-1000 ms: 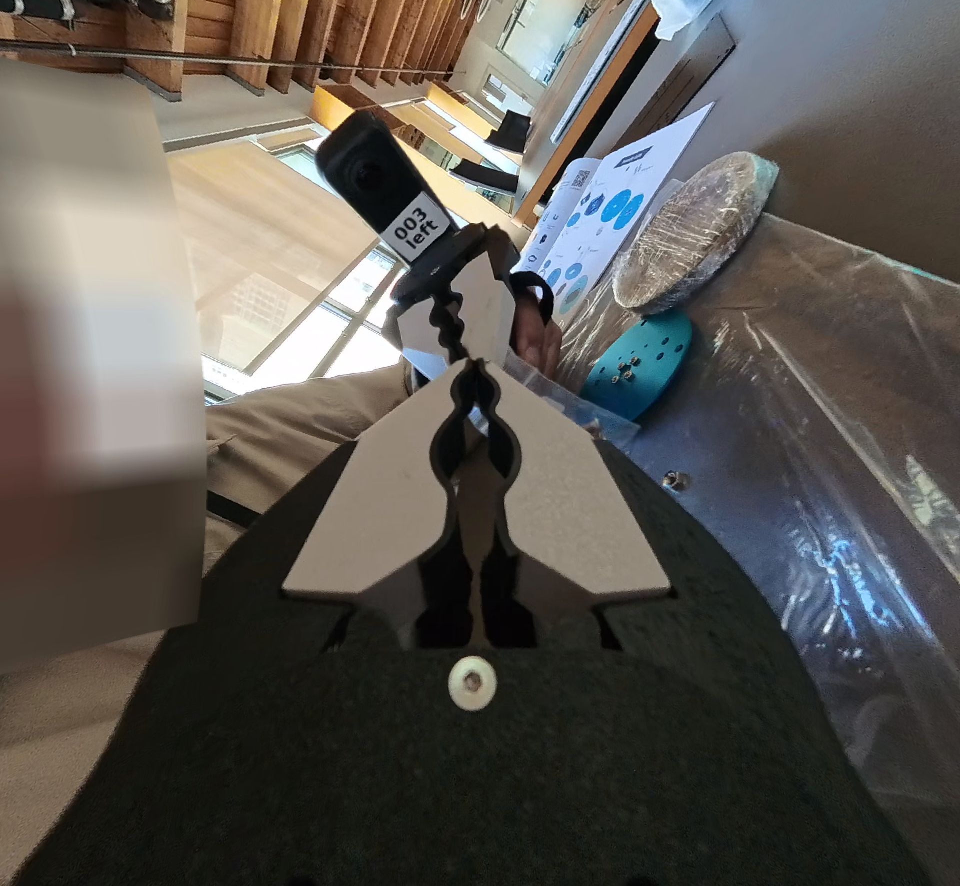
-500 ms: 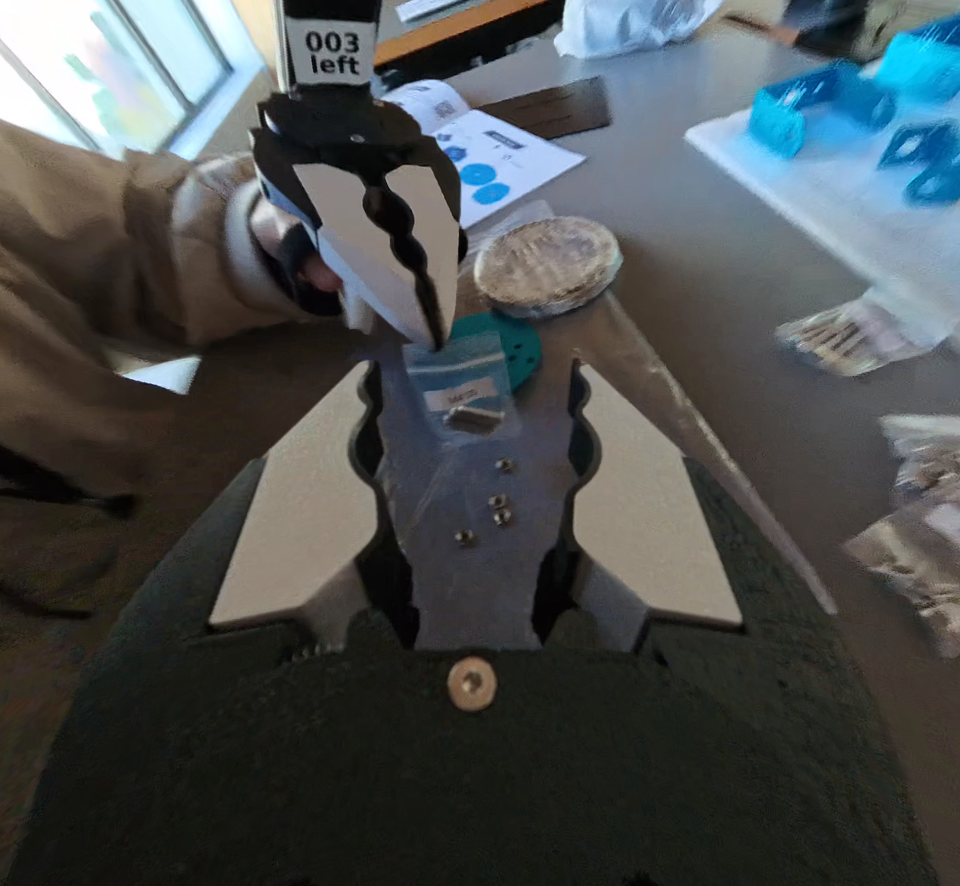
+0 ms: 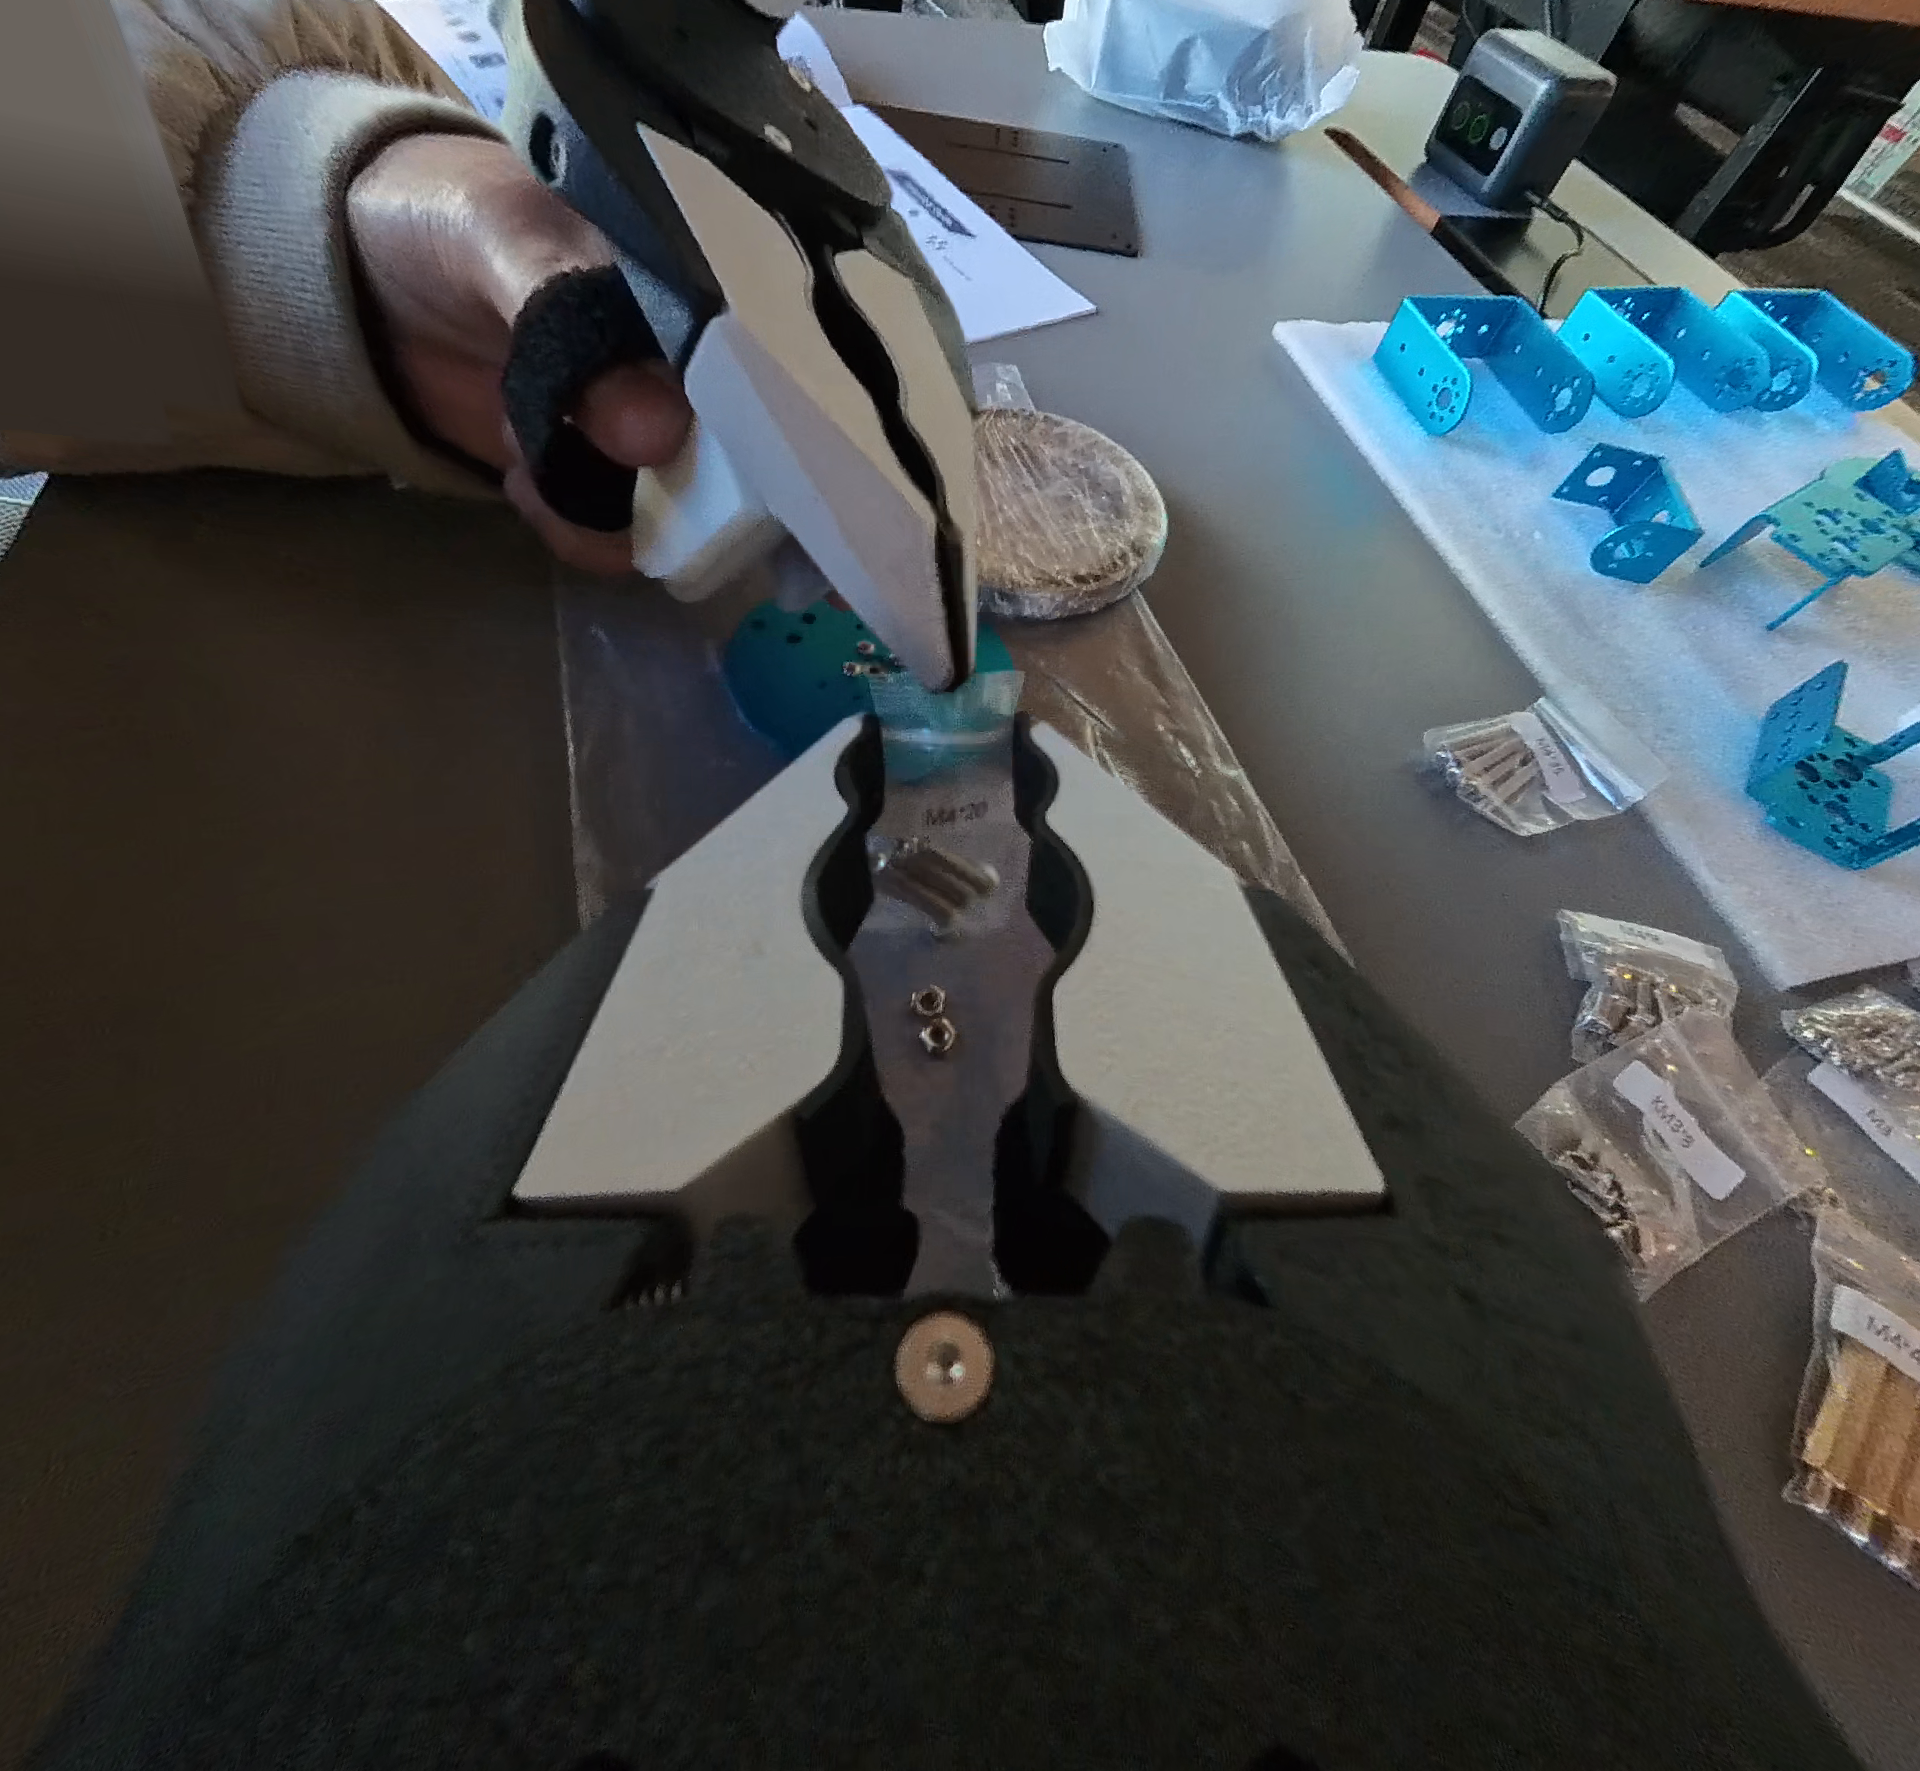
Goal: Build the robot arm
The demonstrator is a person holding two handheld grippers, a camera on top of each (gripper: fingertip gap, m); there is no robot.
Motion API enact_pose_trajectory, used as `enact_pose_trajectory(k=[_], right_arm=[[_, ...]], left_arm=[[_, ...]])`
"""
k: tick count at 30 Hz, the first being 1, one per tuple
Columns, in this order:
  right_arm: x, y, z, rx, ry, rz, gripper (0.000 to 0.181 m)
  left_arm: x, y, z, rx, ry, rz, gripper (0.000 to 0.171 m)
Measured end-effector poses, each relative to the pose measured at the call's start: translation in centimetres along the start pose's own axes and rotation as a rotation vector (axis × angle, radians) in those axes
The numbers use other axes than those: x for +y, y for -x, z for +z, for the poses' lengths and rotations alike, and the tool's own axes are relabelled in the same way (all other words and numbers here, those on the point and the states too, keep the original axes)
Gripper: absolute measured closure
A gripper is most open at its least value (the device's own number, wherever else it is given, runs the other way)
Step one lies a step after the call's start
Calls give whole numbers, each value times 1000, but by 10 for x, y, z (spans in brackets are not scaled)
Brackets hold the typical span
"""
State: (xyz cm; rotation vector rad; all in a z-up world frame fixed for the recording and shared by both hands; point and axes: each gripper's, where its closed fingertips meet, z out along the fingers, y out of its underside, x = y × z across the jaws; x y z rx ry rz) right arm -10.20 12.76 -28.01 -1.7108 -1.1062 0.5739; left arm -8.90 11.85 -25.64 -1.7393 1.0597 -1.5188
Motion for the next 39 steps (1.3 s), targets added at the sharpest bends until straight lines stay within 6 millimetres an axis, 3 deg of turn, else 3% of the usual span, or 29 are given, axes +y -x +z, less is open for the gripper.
enact_pose_trajectory(k=[1, 3, 5, 8, 11, 15, 18, 20, 23, 27, 31, 34, 37, 39], right_arm=[[-3, -1, -2, 0, -20, 5, 162], [-6, -5, -7, -3, -44, 43, 165], [-13, -9, -13, -45, -96, 129, 168], [-35, -8, -28, -180, -233, 318, 171], [-53, 12, -41, -412, -328, 440, 167], [-58, 21, -40, -460, -368, 445, 162], [-61, 28, -39, -490, -379, 445, 159], [-62, 29, -39, -496, -380, 445, 160], [-58, 24, -39, -463, -356, 428, 158], [-47, 2, -41, -332, -276, 388, 166], [-31, -9, -36, -232, -169, 330, 155], [-27, -17, -34, -128, -143, 277, 181], [-20, -17, -30, -95, -87, 265, 181], [-25, -13, -32, -121, -105, 290, 181]], left_arm=[[-3, -2, -1, 14, -13, 8, 171], [-12, 0, -5, 4, -42, 39, 150], [-14, 5, -8, -32, -37, 100, 142], [-8, 2, -5, -27, -2, 163, 141], [-6, -14, -1, 68, -18, 148, 141], [-11, -39, -4, 205, -64, 130, 150], [-7, -40, -1, 205, -55, 133, 158], [-5, -43, 0, 236, -58, 116, 171], [-3, -34, 0, 198, -44, 100, 171], [-8, -15, -6, 87, -46, 156, 171], [-7, -5, -7, 15, -18, 194, 171], [-2, -3, -5, -3, 11, 209, 171], [-2, -2, -3, -20, 12, 253, 171], [-6, 1, -3, -65, -18, 288, 157]])
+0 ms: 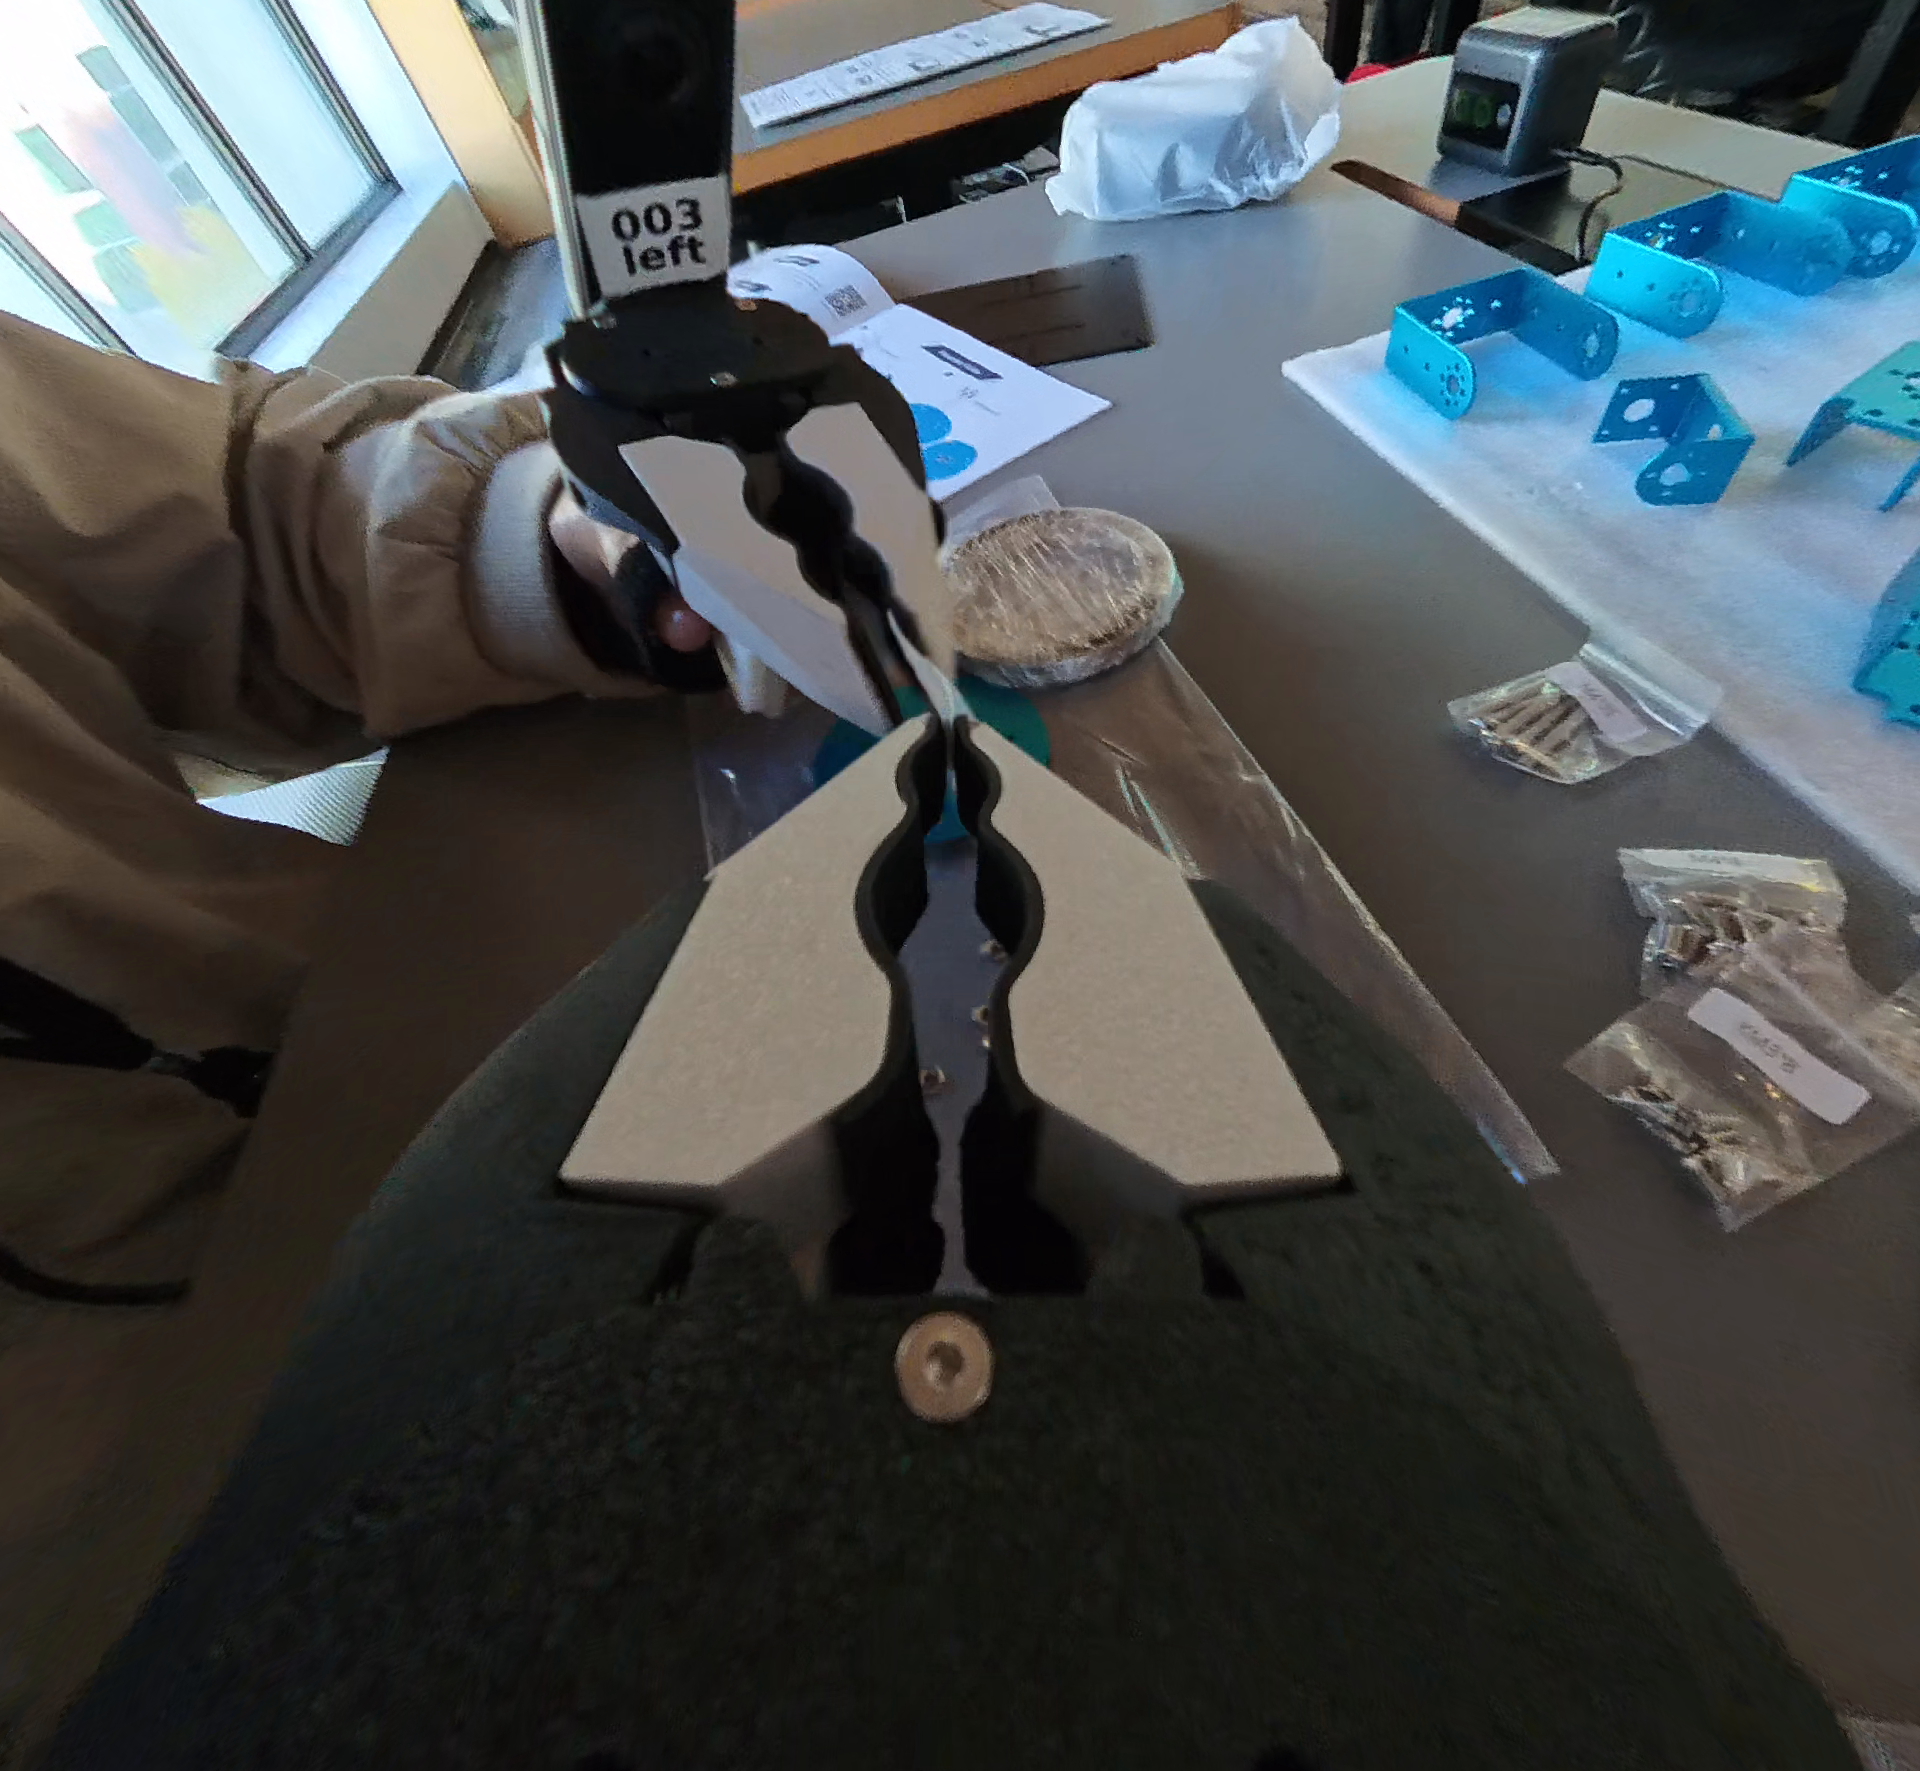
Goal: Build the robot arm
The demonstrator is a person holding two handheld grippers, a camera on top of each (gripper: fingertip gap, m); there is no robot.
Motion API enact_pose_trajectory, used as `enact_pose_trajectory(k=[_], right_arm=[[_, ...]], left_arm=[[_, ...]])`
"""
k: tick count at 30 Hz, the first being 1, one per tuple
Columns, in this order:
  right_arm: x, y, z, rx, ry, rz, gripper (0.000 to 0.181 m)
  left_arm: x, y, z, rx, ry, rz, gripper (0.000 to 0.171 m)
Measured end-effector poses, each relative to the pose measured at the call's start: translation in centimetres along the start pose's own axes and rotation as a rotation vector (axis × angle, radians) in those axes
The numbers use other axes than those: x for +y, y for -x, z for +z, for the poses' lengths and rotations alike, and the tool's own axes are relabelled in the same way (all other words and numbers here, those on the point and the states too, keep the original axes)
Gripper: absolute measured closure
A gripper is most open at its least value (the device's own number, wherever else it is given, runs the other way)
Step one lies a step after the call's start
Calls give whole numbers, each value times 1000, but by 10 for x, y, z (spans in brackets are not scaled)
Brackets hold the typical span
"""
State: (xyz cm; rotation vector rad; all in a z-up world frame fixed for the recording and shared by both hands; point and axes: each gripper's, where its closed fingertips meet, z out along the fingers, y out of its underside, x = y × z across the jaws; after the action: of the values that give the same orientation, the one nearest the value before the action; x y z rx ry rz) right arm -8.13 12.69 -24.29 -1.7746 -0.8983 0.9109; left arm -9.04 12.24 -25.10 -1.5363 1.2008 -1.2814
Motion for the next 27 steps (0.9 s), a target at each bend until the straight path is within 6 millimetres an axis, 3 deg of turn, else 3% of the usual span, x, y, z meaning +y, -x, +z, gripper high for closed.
enact_pose_trajectory(k=[2, 6, 15, 22, 27], right_arm=[[-2, 2, 0, -12, -8, 12, 181], [-1, 10, 3, -61, -9, 44, 181], [-7, 23, 1, -176, -59, 104, 181], [-13, 18, -6, -146, -79, 49, 176], [-11, 16, -5, -89, -49, -24, 177]], left_arm=[[-6, 1, -2, -19, -38, 16, 154], [-11, -4, -5, 19, -65, 23, 171], [-20, -31, -10, 143, -122, 87, 171], [-19, -18, -12, 83, -99, 89, 171], [-17, -23, -10, 107, -94, 93, 171]])
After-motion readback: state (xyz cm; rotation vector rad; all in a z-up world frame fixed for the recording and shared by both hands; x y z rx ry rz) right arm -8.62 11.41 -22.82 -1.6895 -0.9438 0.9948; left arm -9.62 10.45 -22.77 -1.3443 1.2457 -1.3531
